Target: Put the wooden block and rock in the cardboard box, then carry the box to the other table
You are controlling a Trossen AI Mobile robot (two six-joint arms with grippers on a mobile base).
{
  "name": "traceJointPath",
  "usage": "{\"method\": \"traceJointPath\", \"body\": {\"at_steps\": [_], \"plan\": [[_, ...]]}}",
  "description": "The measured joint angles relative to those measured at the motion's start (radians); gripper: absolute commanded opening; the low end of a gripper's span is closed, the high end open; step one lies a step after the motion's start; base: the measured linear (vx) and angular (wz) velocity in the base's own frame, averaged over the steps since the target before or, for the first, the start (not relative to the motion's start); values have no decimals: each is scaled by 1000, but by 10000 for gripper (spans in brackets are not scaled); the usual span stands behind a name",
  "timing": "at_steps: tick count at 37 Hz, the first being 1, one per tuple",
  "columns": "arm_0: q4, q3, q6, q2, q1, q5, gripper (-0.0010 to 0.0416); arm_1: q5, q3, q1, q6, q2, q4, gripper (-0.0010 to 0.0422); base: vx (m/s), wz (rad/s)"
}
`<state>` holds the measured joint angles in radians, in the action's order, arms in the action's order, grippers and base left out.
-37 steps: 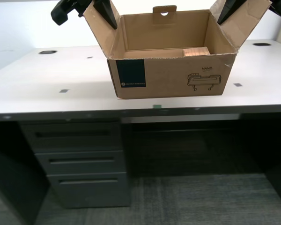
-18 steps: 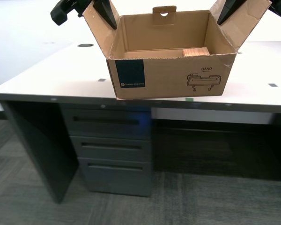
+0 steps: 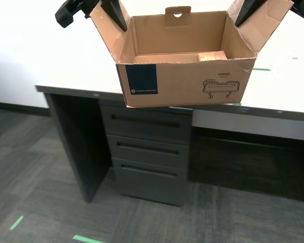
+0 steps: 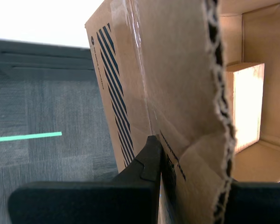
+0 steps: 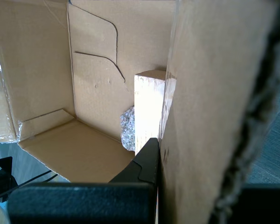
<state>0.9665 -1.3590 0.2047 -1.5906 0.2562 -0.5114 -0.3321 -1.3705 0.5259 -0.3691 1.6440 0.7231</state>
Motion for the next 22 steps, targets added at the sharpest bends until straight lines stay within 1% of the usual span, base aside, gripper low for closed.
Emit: {"method": "traceJointPath", "body": {"at_steps": [7, 13, 17, 22], "plan": [[-2, 0, 3, 0, 0, 0, -1, 0, 0, 0, 29, 0, -5, -1, -63, 207], [-3, 0, 5, 0, 0, 0, -1, 0, 0, 0, 30, 0, -6, -1, -52, 177], [-6, 0, -2, 0, 0, 0, -1, 0, 0, 0, 26, 0, -7, -1, -43, 160], [-8, 0, -2, 0, 0, 1, -1, 0, 0, 1, -6, 0, -8, -1, -40, 170]]}}
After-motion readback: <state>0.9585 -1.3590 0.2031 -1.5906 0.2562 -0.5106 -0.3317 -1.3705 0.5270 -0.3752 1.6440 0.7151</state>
